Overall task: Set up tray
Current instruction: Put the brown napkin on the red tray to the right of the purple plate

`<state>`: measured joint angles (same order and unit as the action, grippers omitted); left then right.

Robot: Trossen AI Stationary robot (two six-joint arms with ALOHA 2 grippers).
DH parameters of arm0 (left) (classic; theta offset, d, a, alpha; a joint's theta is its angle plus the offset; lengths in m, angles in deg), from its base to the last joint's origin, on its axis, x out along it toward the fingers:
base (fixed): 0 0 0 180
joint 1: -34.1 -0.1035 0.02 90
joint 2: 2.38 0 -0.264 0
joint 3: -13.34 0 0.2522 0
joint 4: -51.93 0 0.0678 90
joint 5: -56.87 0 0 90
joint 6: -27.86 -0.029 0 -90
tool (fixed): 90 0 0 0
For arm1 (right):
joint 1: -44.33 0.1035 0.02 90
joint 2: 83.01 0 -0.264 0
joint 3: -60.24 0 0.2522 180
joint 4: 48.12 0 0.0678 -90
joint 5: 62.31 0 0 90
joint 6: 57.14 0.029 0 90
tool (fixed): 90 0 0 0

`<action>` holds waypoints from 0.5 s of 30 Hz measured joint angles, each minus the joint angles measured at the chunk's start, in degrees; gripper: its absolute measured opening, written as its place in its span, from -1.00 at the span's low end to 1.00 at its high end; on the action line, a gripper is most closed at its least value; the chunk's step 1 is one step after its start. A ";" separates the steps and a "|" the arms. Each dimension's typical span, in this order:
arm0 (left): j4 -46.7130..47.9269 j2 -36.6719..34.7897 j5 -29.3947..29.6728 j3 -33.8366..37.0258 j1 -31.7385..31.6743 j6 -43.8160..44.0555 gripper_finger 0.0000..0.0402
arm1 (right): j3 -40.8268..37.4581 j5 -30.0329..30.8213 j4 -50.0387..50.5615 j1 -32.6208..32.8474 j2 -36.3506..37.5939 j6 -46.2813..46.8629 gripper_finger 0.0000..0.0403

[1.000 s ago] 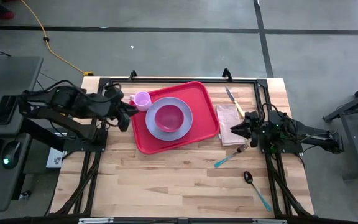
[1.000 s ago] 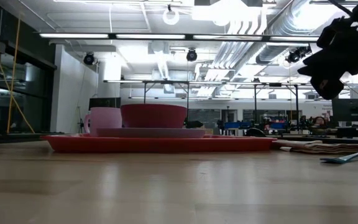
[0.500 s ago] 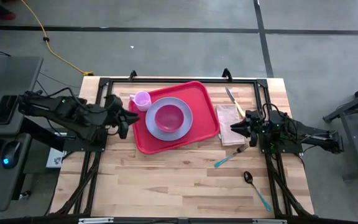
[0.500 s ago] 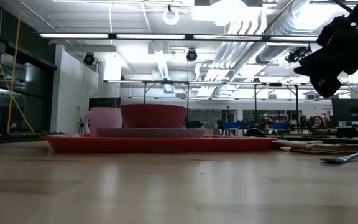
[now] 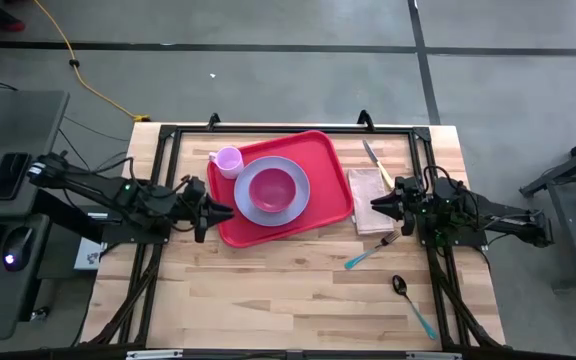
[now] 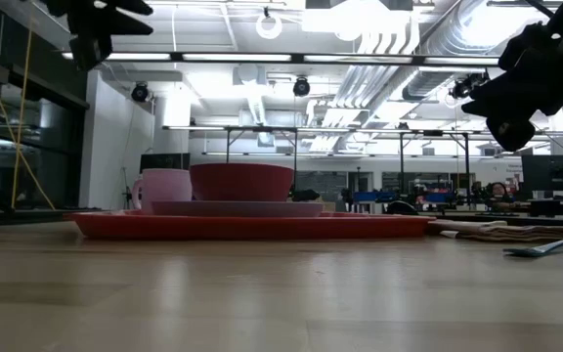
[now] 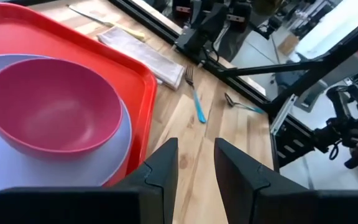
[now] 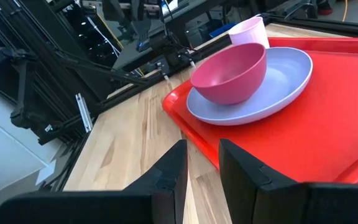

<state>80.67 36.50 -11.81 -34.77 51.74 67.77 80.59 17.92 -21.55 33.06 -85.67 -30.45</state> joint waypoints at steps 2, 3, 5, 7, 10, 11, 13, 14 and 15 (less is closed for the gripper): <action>-2.63 -0.48 0.00 2.20 0.00 -0.76 -0.33 | 0.00 0.28 -0.24 0.01 0.00 -0.09 -0.65; -3.93 -0.64 -0.02 3.19 -0.02 -0.96 -0.33 | 0.00 0.35 -0.23 0.00 0.00 -0.12 -0.65; -5.06 -0.95 -0.04 4.89 -0.02 -1.02 -0.33 | 0.00 0.97 -0.12 0.02 0.00 -0.12 -0.65; -5.61 -0.95 -0.45 6.02 -0.02 -0.50 -0.33 | 0.00 2.01 -0.11 0.02 0.00 -0.13 -0.65; -5.47 -0.92 -1.05 7.25 -0.02 0.76 -0.33 | 0.00 3.50 0.39 0.01 0.00 -0.15 -0.65; -5.49 -0.92 -1.05 7.48 -0.02 0.87 -0.33 | 0.00 3.72 0.53 0.02 0.00 -0.14 -0.65; -5.54 -0.94 -1.05 7.81 -0.02 0.92 -0.33 | 0.00 3.86 1.05 0.01 0.00 0.10 -0.65; -5.44 -1.12 -1.05 7.86 -0.02 0.90 -0.33 | 0.00 3.87 1.45 0.02 0.00 0.15 -0.65; -5.36 -1.54 -1.04 7.91 -0.04 0.85 -0.33 | 0.00 3.88 1.81 0.01 0.00 0.19 -0.65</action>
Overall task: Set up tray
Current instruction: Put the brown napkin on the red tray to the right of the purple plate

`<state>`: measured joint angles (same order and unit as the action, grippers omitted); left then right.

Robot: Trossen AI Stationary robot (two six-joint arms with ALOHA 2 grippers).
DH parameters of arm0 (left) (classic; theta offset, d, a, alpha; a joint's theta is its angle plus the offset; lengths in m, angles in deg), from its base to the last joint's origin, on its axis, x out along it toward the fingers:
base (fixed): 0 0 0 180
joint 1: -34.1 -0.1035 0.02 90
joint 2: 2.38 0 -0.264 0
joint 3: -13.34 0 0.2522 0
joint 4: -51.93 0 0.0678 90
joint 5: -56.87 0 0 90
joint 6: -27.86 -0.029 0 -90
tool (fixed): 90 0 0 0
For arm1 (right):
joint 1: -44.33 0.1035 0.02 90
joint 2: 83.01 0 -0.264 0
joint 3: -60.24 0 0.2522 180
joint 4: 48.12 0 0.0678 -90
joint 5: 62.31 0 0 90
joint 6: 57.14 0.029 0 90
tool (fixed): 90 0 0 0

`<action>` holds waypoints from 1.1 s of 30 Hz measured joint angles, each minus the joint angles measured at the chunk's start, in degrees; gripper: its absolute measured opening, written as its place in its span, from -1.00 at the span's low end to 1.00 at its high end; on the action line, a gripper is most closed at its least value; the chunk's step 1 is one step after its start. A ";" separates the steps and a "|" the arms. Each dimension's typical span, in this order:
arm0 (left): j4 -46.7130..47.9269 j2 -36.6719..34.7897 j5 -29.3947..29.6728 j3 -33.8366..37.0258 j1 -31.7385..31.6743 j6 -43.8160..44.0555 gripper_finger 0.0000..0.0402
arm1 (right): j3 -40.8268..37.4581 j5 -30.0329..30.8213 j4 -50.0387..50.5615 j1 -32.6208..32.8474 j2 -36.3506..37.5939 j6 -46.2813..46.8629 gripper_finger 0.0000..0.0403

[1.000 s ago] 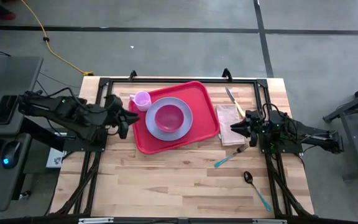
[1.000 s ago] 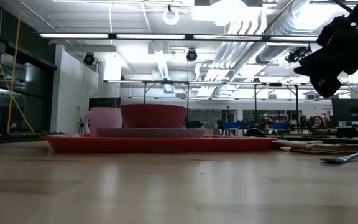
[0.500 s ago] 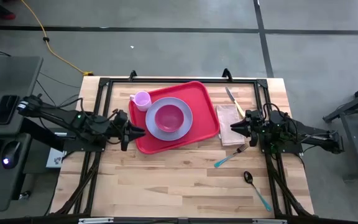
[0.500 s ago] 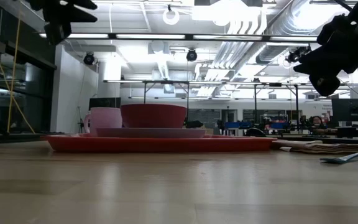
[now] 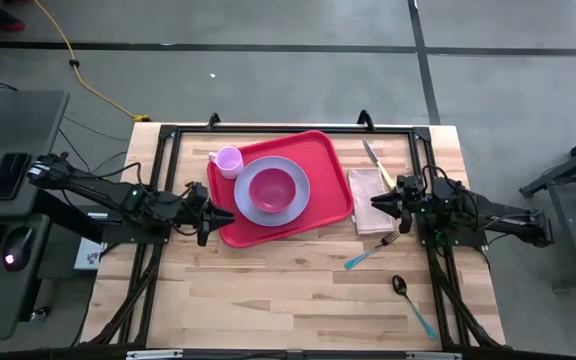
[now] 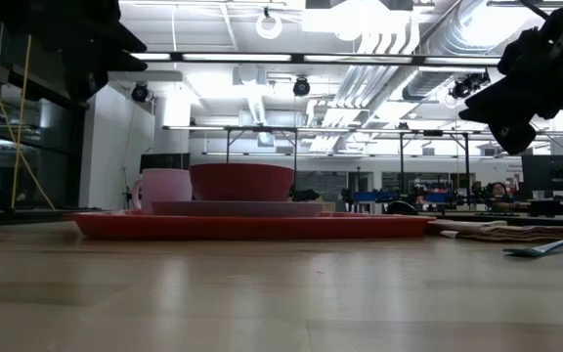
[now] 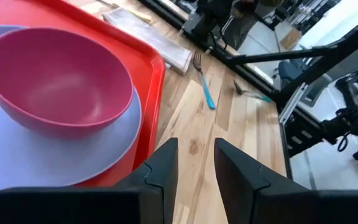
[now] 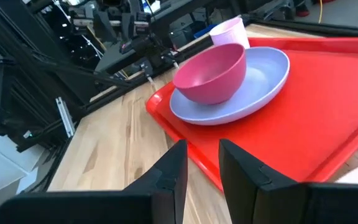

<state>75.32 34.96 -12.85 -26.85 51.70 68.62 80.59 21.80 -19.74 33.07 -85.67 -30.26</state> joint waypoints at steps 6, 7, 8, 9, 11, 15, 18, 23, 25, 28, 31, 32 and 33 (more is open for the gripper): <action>3.03 -5.11 0.12 0.00 0.00 -0.40 -0.33 | 2.36 2.19 4.54 0.02 -1.38 1.13 -0.65; 4.14 -6.44 0.18 -0.02 0.00 -0.40 -0.33 | 3.17 2.87 5.57 0.01 -2.16 0.76 -0.65; 5.26 -7.83 0.23 -0.02 0.00 -0.41 -0.33 | 4.07 3.47 6.64 0.00 -3.14 0.26 -0.65; 6.02 -9.05 0.32 -0.02 0.00 -0.43 -0.33 | 4.99 4.10 7.70 0.01 -4.20 0.11 -0.65; 7.65 -11.59 1.10 -0.02 0.00 -0.43 -0.33 | 6.80 5.14 9.42 0.01 -6.97 0.12 -0.65; 10.46 -15.67 1.96 -0.02 0.00 -0.42 -0.33 | 10.67 7.28 14.52 0.00 -14.13 1.86 -0.65; 12.29 -17.19 2.30 -0.02 0.00 -0.42 -0.33 | 13.40 8.88 18.07 0.00 -20.46 4.03 -0.65; 14.62 -18.30 2.37 -0.09 0.00 -0.07 -0.33 | 16.84 11.13 19.57 0.01 -31.55 7.11 -0.65; 15.33 -18.48 2.43 -0.09 0.00 0.01 -0.33 | 18.14 12.49 19.63 0.02 -35.79 8.78 -0.65; 16.00 -18.49 2.46 -0.09 0.00 0.02 -0.33 | 20.18 14.89 20.82 -0.03 -41.37 9.34 -0.65; 16.40 -18.49 2.48 -0.09 0.00 0.03 -0.33 | 22.84 17.15 23.72 -0.01 -46.36 10.63 -0.65; 16.57 -18.49 2.48 -0.09 0.00 0.03 -0.33 | 23.73 17.62 25.00 -0.04 -47.86 10.72 -0.65; 16.78 -18.49 2.48 -0.09 0.00 0.04 -0.33 | 24.55 17.85 26.22 -0.17 -49.10 10.71 -0.65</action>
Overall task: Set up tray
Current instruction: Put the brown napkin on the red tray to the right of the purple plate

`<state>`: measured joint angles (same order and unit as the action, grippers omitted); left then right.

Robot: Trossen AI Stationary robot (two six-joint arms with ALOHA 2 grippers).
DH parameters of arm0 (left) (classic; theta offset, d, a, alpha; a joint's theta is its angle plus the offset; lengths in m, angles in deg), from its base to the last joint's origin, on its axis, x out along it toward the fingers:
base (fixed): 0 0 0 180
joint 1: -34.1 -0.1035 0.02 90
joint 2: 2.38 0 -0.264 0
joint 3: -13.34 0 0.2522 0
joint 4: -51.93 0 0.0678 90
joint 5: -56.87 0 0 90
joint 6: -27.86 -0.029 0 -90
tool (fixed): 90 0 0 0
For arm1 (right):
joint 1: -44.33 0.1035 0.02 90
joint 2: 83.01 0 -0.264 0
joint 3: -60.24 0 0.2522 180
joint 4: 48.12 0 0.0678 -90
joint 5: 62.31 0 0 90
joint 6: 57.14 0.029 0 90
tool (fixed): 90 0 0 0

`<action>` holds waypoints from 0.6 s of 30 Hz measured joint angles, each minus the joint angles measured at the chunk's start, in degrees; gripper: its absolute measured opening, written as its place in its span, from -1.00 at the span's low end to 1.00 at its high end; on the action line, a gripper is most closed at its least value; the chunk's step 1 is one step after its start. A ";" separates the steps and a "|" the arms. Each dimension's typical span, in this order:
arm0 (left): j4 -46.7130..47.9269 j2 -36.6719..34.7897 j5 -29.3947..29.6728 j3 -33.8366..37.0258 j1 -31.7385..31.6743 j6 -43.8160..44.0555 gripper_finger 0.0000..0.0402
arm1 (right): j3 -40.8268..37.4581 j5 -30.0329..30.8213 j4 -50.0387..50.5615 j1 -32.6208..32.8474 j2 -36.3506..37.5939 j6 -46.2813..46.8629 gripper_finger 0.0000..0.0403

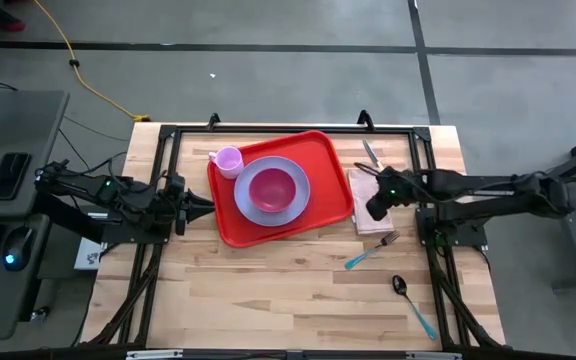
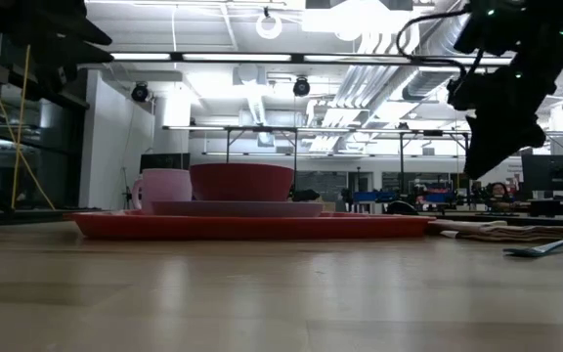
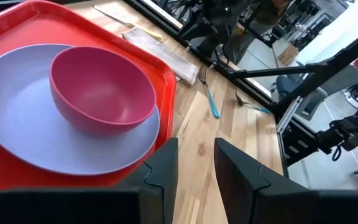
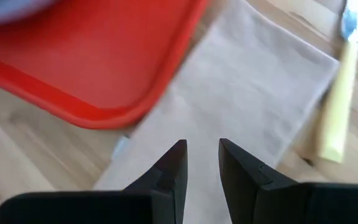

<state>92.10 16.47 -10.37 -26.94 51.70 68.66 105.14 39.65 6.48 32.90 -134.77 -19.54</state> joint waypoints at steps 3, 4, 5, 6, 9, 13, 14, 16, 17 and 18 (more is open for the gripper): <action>0.79 0.00 0.00 0.00 0.00 0.22 -0.33 | 2.16 -0.28 3.30 -1.37 -3.36 0.18 -0.65; 0.86 0.00 0.00 0.00 0.00 0.22 -0.33 | 2.59 -0.32 4.54 -1.97 -4.27 0.58 -0.65; 0.81 0.00 0.00 0.00 0.00 0.22 -0.33 | 2.87 -0.32 5.68 -2.66 -5.13 1.10 -0.65; 0.81 0.00 0.00 0.00 0.00 0.22 -0.33 | 2.96 -0.37 6.56 -3.38 -5.83 1.34 -0.65; 0.81 0.00 0.00 0.00 0.00 0.22 -0.33 | 2.97 -1.42 9.31 -5.40 -7.71 1.40 -0.65; 0.79 0.00 0.00 0.00 0.00 0.22 -0.33 | 2.92 -2.26 11.96 -7.29 -9.17 1.13 -0.65; 0.79 0.00 0.00 0.00 0.00 0.22 -0.33 | 2.92 -2.25 12.18 -7.71 -9.41 1.09 -0.65; 0.79 0.00 0.00 0.00 0.00 0.22 -0.33 | 2.92 -2.13 12.48 -8.44 -9.50 1.00 -0.65; 0.79 0.00 -0.02 0.00 0.00 0.22 -0.33 | 2.92 -2.07 12.47 -8.76 -9.50 1.00 -0.65; 0.79 0.00 0.01 0.00 0.00 0.22 -0.33 | 2.92 -2.04 12.48 -9.06 -9.47 1.00 -0.65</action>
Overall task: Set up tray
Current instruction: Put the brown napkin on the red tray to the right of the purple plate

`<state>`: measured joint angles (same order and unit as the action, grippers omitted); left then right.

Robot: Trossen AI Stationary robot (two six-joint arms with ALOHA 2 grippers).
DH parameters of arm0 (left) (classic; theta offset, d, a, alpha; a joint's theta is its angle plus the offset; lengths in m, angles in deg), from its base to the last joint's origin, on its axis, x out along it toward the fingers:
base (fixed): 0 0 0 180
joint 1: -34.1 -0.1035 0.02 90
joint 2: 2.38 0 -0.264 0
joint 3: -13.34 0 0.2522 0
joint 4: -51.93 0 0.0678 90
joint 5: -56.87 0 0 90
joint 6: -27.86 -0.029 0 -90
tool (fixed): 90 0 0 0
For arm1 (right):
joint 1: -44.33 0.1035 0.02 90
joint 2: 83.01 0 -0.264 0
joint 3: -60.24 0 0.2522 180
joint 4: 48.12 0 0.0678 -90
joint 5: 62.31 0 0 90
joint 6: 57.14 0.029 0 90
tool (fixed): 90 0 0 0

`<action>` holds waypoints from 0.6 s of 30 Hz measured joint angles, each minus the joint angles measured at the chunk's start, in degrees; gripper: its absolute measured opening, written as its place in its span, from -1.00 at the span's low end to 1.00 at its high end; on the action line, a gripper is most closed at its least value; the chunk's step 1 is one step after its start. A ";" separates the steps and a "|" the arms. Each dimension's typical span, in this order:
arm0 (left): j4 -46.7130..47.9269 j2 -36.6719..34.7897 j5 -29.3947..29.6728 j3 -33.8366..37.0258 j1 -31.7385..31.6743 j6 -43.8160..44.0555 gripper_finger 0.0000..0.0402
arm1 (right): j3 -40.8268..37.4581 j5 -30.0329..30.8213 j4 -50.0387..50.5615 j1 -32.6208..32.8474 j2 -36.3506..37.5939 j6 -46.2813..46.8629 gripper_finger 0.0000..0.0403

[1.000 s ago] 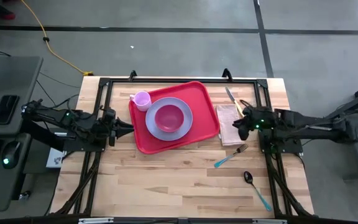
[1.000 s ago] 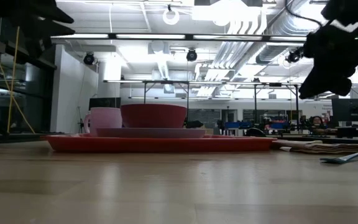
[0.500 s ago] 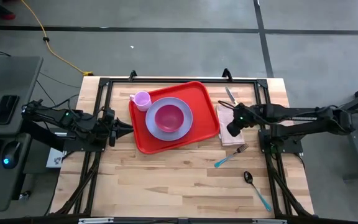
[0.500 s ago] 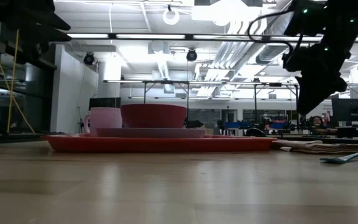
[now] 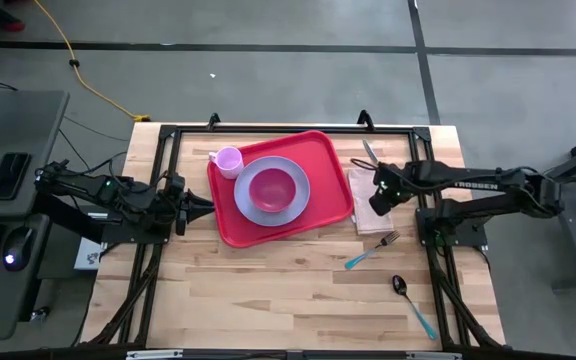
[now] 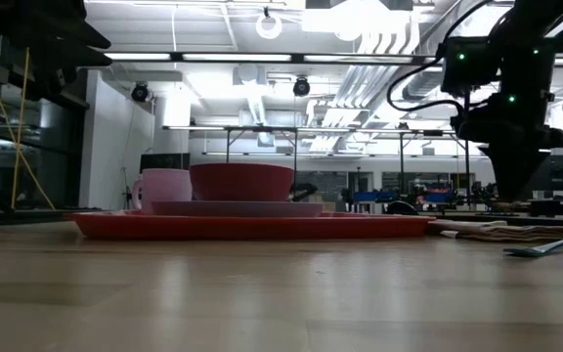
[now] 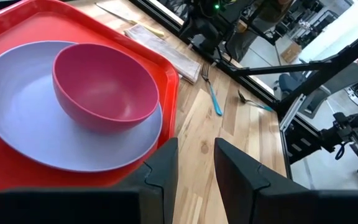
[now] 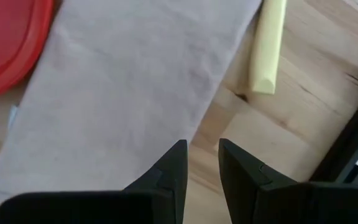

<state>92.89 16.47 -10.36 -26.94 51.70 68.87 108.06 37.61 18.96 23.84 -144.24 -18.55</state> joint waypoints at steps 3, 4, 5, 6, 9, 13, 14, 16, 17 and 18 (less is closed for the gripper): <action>-0.02 0.00 0.21 0.00 0.00 0.00 -0.33 | -0.02 0.00 0.00 -0.96 0.00 0.00 -0.65; -0.02 0.00 0.25 0.00 0.00 0.00 -0.33 | -0.02 -0.04 0.00 -1.15 0.00 -0.02 -0.65; -0.04 0.00 0.28 0.00 0.00 0.00 -0.33 | -0.02 -0.22 0.02 -1.40 0.00 -0.02 -0.65; -0.04 0.00 0.28 0.00 0.00 0.00 -0.33 | -0.04 -0.38 0.01 -1.69 0.00 -0.02 -0.65; -0.06 0.00 0.30 0.00 0.00 0.02 -0.33 | -0.04 -1.58 0.01 -2.50 0.00 -0.04 -0.65; -0.05 0.00 0.32 0.00 0.00 0.02 -0.33 | -0.07 -3.87 -0.22 -3.57 0.00 0.00 -0.65; -0.06 0.00 0.32 0.00 0.00 0.01 -0.33 | -0.07 -4.46 -0.47 -3.82 0.00 -0.02 -0.65; -0.06 0.00 0.32 0.00 0.00 0.02 -0.33 | -0.07 -4.72 -1.24 -4.13 0.00 -0.03 -0.65; -0.06 0.00 0.32 0.00 0.00 0.02 -0.33 | -0.07 -4.75 -1.47 -4.26 0.00 -0.26 -0.65; -0.06 0.00 0.34 0.00 0.00 0.02 -0.33 | -0.07 -4.73 -1.70 -4.32 0.00 -0.99 -0.64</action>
<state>92.82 16.47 -10.02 -26.94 51.70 68.89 108.00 32.88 17.26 19.52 -144.24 -19.54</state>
